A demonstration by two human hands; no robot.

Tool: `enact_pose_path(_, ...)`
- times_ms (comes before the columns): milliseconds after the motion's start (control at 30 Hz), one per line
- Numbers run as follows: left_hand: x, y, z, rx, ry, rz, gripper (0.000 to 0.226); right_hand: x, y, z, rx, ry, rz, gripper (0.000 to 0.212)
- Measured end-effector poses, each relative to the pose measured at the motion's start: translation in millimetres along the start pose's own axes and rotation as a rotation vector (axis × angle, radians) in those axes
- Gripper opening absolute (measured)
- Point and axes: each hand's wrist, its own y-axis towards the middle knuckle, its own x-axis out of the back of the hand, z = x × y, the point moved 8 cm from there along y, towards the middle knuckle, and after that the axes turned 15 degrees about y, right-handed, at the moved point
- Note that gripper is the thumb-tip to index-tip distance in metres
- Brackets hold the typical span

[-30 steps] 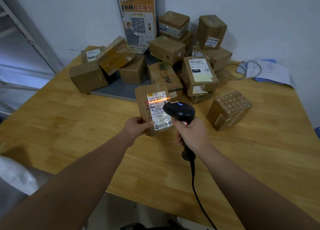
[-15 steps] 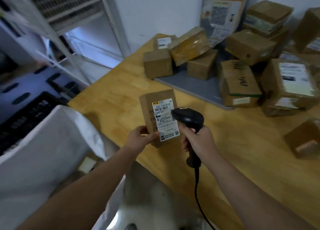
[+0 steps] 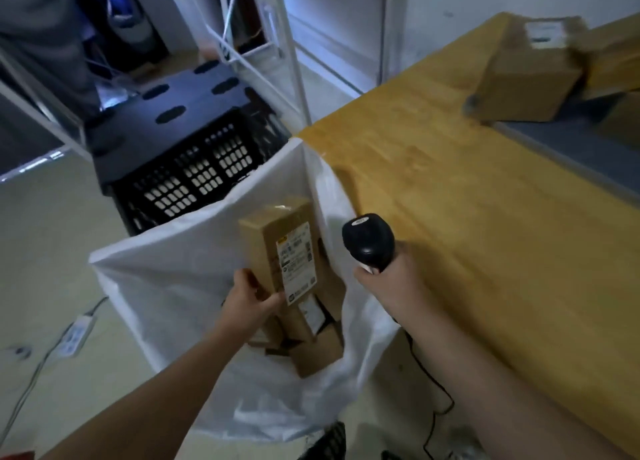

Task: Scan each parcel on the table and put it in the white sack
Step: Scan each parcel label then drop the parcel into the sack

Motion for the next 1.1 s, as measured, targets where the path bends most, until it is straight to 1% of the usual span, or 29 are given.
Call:
enact_pose_path(33, 3.5, 8.1, 14.4, 0.025, 0.035, 0.015, 0.070, -11.9, 4.9, -11.1, -0.001, -0.040, -0.002, 0.027)
enact_pose_path(67, 5.5, 16.2, 26.2, 0.038, 0.081, 0.019, 0.066, -20.8, 8.8, -23.7, -0.018, -0.082, -0.011, 0.041)
enact_pose_path(100, 7.8, 22.8, 33.7, 0.044, 0.143, 0.014, 0.061, -27.2, 11.6, -35.3, -0.034, -0.129, -0.022, 0.062)
enact_pose_path(133, 8.6, 30.4, 39.6, 0.045, 0.212, 0.010, 0.057, -31.7, 12.6, -46.0, -0.061, -0.165, -0.034, 0.077)
enact_pose_path(167, 7.2, 36.1, 41.1, 0.043, 0.268, 0.014, 0.055, -33.6, 12.0, -53.4, -0.085, -0.205, -0.039, 0.083)
enact_pose_path(200, 4.3, 43.9, 44.7, 0.047, 0.304, 0.033, 0.055, -37.2, 12.3, -62.3, -0.115, -0.240, -0.036, 0.080)
enact_pose_path(300, -7.7, 66.7, 48.7, 0.053, 0.350, 0.097, 0.069, -37.1, 14.6, -76.2, -0.142, -0.326, -0.068, 0.050)
enact_pose_path(333, -13.8, 75.8, 51.1, 0.059, 0.355, 0.128, 0.072, -35.2, 14.0, -74.2, -0.118, -0.310, -0.106, 0.041)
enact_pose_path(400, -25.3, 93.0, 50.0, 0.069, 0.336, 0.183, 0.074, -25.0, 7.5, -62.4, -0.060, -0.182, -0.219, 0.025)
enact_pose_path(467, -37.2, 106.3, 44.3, 0.080, 0.293, 0.227, 0.076, -11.8, -2.7, -49.1, -0.026, -0.032, -0.341, 0.026)
enact_pose_path(533, -50.7, 116.0, 35.1, 0.080, 0.288, 0.264, 0.077, -4.5, -8.8, -41.0, -0.043, -0.014, -0.397, 0.027)
enact_pose_path(633, -69.9, 131.0, 12.1, 0.048, 0.232, 0.275, 0.063, -5.2, -5.5, -36.1, -0.045, -0.019, -0.401, 0.037)
enact_pose_path(700, -79.9, 143.9, -2.0, 0.047, 0.190, 0.253, 0.058, -6.1, -2.6, -33.7, -0.034, -0.003, -0.422, 0.039)
enact_pose_path(767, -87.7, 152.6, -18.0, -0.004, 0.241, 0.246, 0.054, -2.4, -0.3, -34.1, -0.013, -0.007, -0.453, 0.041)
enact_pose_path(900, -107.1, 159.7, -43.1, -0.196, 0.187, 0.311, 0.055, 4.8, 5.9, -40.0, 0.025, 0.073, -0.485, 0.044)
enact_pose_path(967, -105.5, 158.0, -47.6, -0.232, 0.177, 0.293, 0.058, 8.0, 8.0, -41.8, 0.024, 0.036, -0.498, 0.043)
enact_pose_path(1033, -101.0, 154.7, -47.1, -0.232, 0.173, 0.276, 0.062, 9.8, 8.4, -42.1, 0.013, -0.004, -0.494, 0.034)
enact_pose_path(1100, -92.9, 143.1, -50.2, -0.270, 0.238, 0.269, 0.060, 12.1, 7.0, -43.6, -0.030, -0.026, -0.488, 0.032)
